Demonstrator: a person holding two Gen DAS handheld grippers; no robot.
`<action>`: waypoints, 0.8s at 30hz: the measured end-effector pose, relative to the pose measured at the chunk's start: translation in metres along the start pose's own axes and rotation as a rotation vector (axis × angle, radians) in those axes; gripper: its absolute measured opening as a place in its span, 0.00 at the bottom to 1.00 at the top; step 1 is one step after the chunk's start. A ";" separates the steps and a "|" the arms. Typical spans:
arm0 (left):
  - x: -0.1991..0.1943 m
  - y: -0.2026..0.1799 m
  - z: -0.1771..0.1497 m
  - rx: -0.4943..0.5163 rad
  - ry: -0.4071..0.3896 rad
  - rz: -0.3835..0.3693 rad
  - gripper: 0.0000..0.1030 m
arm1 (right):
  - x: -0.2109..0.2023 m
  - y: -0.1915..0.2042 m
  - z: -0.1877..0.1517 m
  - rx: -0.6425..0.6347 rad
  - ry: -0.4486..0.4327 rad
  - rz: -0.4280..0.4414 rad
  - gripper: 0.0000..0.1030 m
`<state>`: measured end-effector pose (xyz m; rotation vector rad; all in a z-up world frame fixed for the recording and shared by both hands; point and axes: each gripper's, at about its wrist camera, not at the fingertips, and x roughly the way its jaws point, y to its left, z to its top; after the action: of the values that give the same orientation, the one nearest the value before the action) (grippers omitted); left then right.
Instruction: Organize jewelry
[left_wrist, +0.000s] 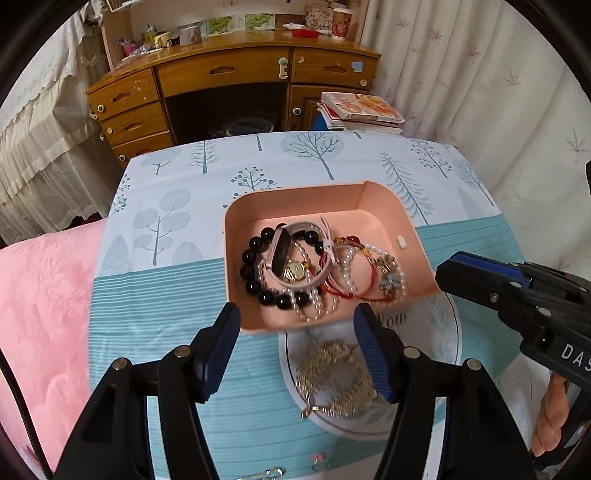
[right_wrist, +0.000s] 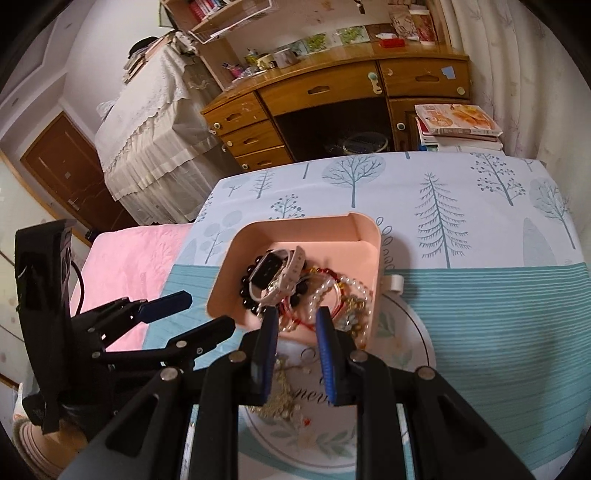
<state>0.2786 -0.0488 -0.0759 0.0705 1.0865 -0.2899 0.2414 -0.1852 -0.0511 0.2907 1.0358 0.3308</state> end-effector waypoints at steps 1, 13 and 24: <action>-0.003 -0.001 -0.002 0.004 -0.002 0.001 0.60 | -0.003 0.002 -0.002 -0.009 -0.003 -0.005 0.21; -0.035 -0.012 -0.029 0.047 -0.017 0.002 0.64 | -0.028 0.004 -0.030 -0.028 -0.012 0.007 0.21; -0.035 -0.014 -0.053 0.090 -0.012 0.002 0.64 | -0.033 0.003 -0.058 -0.044 -0.004 0.010 0.21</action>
<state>0.2144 -0.0448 -0.0683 0.1495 1.0609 -0.3373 0.1747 -0.1909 -0.0512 0.2569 1.0223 0.3618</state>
